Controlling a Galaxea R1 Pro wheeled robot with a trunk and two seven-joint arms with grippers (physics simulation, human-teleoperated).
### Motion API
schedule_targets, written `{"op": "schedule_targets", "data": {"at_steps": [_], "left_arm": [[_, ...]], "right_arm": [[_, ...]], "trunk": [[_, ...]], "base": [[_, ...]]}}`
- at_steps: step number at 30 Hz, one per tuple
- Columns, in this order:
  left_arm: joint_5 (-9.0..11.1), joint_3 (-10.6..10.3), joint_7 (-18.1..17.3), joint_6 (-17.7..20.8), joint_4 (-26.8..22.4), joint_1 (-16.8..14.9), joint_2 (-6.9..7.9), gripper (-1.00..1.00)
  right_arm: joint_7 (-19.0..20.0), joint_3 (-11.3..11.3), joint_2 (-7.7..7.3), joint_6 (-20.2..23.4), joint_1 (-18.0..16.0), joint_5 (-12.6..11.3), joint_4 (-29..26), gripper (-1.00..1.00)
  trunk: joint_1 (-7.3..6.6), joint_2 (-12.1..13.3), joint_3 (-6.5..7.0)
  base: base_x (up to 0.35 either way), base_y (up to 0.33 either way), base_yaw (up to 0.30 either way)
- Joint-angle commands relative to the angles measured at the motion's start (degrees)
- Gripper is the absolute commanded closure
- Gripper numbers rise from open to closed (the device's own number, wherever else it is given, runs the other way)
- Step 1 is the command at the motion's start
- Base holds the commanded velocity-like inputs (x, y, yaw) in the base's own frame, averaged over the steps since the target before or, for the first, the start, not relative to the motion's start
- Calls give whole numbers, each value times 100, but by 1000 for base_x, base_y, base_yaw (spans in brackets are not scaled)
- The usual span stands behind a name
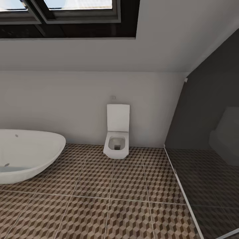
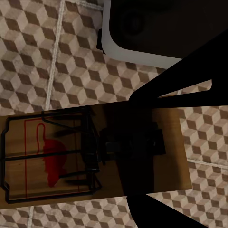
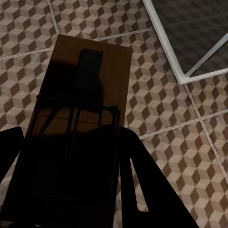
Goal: Take the four mousetraps from the cabinet in the bathroom and place them on the bathroom floor. Make sure all four end up on the same floor surface, and ensure that at least two of them are either under or directly next to the same bathroom sink.
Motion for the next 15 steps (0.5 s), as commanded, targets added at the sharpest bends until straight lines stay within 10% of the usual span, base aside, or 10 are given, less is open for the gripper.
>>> {"op": "schedule_targets", "data": {"at_steps": [1, 15], "left_arm": [[-12, -40, 34, -20, 15, -7, -3, 100], [-12, -40, 34, -19, 15, -7, -3, 100]], "right_arm": [[-49, 51, -1, -9, -3, -14, -1, 100], [-49, 53, -1, -9, -3, -15, -4, 100]], "trunk": [[3, -11, -11], [3, -11, -11]], "base": [[0, 0, 0], [0, 0, 0]]}}
